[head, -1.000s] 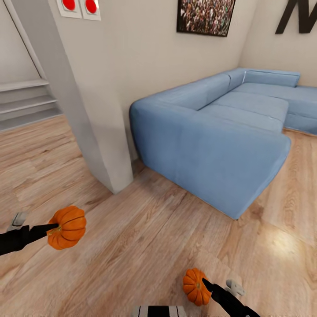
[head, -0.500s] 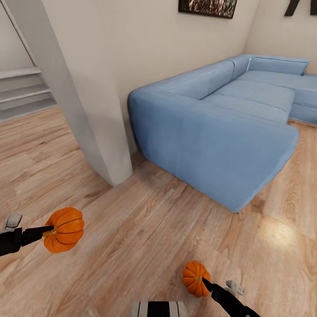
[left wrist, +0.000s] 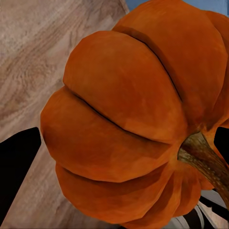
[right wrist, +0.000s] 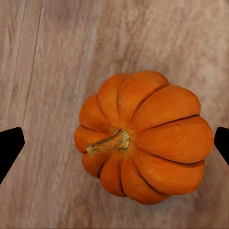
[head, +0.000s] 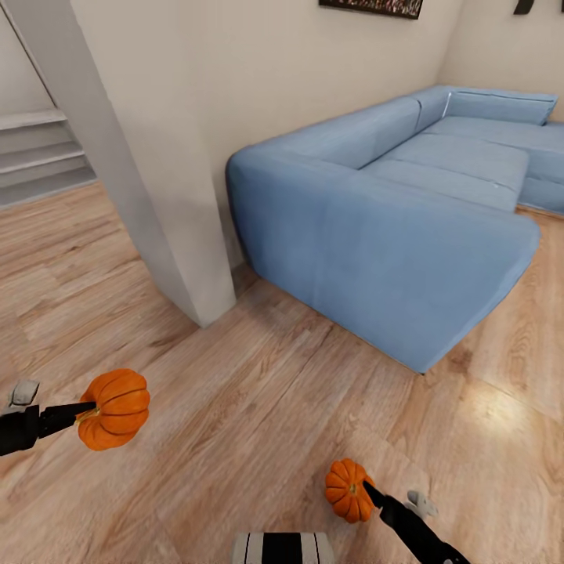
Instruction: Place each of the two pumpkins and all three candles from the living room inside a cabinet in the living room (use any cabinet), then make sure every cabinet is closed, and position the cauldron so it is next to a table in the living room.
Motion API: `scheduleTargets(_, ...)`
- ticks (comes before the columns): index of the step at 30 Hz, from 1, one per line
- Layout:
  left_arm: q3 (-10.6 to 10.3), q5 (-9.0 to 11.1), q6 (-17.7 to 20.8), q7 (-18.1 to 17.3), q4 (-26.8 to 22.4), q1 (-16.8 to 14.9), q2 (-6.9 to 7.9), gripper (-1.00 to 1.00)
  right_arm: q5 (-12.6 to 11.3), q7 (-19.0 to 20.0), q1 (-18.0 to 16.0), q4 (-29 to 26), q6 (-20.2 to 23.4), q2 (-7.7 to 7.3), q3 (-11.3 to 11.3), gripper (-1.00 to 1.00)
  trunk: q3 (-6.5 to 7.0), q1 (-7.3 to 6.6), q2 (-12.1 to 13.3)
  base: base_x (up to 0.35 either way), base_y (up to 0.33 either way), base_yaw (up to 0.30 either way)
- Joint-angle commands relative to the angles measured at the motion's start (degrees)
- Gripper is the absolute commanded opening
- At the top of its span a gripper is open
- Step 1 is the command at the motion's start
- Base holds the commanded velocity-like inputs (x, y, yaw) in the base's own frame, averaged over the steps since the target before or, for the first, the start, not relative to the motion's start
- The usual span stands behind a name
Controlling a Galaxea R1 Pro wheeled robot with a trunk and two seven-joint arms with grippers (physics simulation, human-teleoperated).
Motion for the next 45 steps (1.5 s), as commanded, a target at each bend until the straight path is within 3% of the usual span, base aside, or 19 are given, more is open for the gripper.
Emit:
scheduleTargets(1,0.0,-0.1,0.2,-0.2,0.0,0.0,0.01,-1.00,-0.4,0.4,0.0,0.1,0.0,-0.02,-0.1,1.00,-0.26,0.01,0.0,0.000,0.000,0.000)
scheduleTargets(14,0.0,-0.1,0.2,-0.2,0.0,0.0,0.01,-1.00,-0.7,0.2,0.0,0.2,-0.1,-0.13,-0.2,1.00,-3.14,0.35,-0.2,0.000,0.000,0.000)
scheduleTargets(22,0.0,-0.1,0.2,-0.2,0.0,0.0,-0.01,-1.00,-2.5,-0.1,0.0,0.2,-0.1,-0.23,-0.2,1.00,-4.91,0.56,-0.3,0.000,0.000,0.000)
scheduleTargets(45,0.1,-0.1,0.2,-0.2,0.0,0.0,-0.01,-1.00,-2.9,-0.4,0.0,0.2,-0.1,-0.58,-0.2,1.00,-4.91,0.56,-0.3,0.044,0.020,0.000)
